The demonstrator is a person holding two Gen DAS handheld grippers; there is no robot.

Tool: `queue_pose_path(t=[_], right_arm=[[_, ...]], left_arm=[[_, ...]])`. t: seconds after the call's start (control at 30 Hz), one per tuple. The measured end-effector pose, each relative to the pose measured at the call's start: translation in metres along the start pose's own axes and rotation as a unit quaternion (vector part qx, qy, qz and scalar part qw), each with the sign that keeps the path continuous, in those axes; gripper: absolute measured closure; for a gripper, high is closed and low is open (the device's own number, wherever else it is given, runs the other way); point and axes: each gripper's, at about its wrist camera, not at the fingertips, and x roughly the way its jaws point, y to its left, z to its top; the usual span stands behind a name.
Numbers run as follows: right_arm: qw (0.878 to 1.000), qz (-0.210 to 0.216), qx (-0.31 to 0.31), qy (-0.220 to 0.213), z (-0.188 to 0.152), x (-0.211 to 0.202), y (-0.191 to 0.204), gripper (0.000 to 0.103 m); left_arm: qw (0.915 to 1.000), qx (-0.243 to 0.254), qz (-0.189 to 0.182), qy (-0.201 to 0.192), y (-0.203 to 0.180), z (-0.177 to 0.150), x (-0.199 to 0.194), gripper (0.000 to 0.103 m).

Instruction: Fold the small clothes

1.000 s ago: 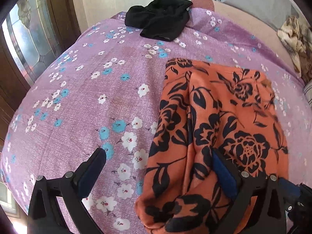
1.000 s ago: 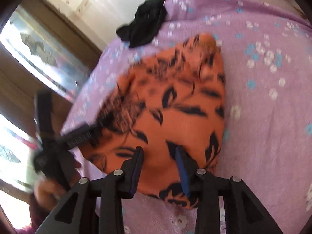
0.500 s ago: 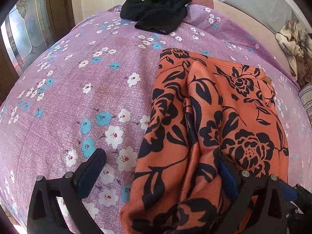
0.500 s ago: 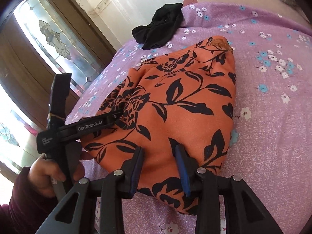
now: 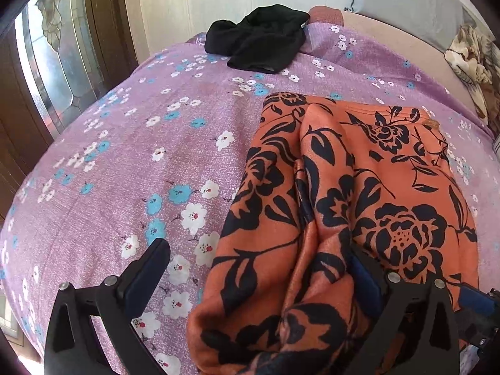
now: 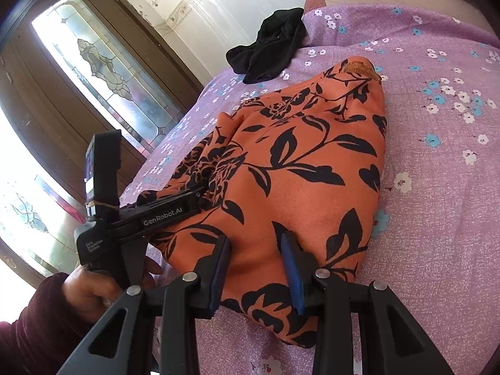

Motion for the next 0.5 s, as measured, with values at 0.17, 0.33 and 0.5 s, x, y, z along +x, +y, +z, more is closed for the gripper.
queue_pose_path(t=[0.17, 0.33, 0.5], right_arm=[[1.0, 0.019, 0.018, 0.001, 0.0011, -0.0029, -0.0067, 0.064], [0.999, 0.025, 0.023, 0.0, 0.0011, -0.0033, -0.0082, 0.064], [0.999, 0.029, 0.026, -0.004, 0.0004, -0.0032, -0.0078, 0.064]], left_arm=[[0.9999, 0.003, 0.011, -0.005, -0.0016, -0.0003, -0.0024, 0.0], [0.9996, 0.009, 0.022, -0.012, -0.005, -0.0015, -0.0053, 0.0], [0.9998, 0.006, 0.018, -0.011, -0.004, -0.0001, -0.004, 0.0]])
